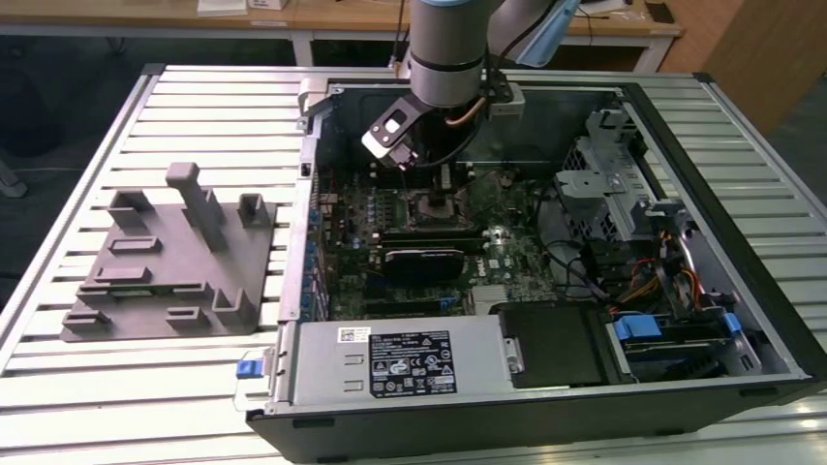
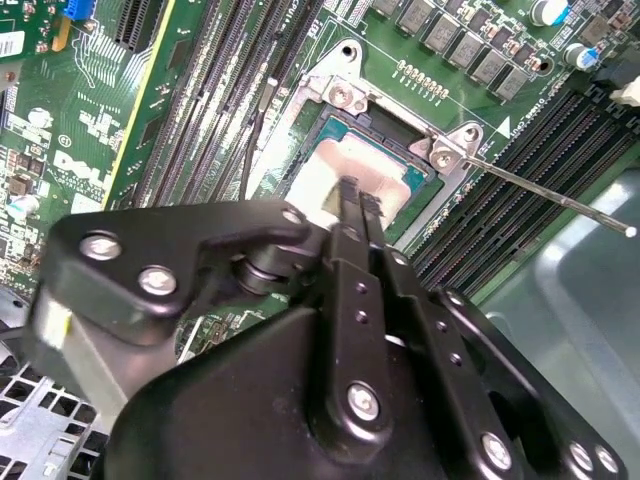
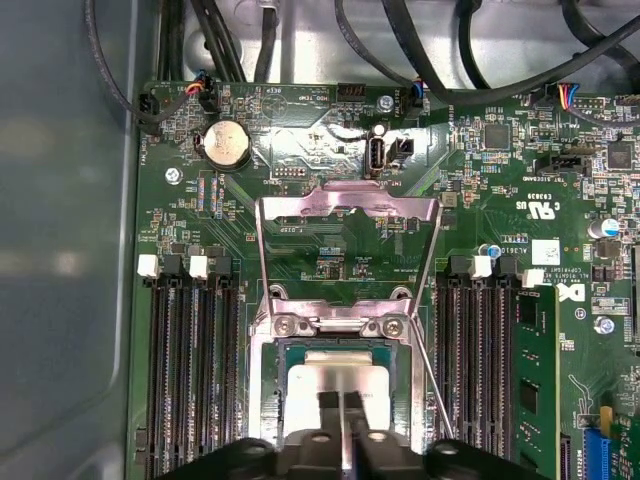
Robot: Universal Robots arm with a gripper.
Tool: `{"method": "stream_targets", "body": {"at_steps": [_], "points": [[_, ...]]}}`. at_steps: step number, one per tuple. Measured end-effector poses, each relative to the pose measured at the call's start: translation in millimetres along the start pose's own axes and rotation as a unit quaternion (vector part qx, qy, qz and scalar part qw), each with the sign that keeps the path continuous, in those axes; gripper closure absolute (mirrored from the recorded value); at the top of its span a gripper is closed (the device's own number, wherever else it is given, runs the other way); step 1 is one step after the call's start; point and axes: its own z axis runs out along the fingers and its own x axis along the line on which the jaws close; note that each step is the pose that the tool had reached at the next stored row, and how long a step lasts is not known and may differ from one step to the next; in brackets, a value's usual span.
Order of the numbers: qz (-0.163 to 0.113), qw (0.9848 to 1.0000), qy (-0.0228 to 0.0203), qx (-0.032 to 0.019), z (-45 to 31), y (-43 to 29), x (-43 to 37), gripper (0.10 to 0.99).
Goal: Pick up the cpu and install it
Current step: 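Place the cpu into insertion slot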
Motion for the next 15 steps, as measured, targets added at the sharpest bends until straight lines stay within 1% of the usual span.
{"method": "stream_targets", "body": {"at_steps": [1,9,11,15], "points": [[0.000,1.0000,0.0000,0.0000,0.0,0.0,0.0,0.976],[0.000,1.0000,-0.0003,0.0002,-0.9,0.4,-0.1,0.980],[0.000,1.0000,-0.0001,0.0001,-3.5,0.6,-0.1,0.980],[0.000,1.0000,0.0000,0.0000,-13.5,1.1,-0.3,0.980]]}}
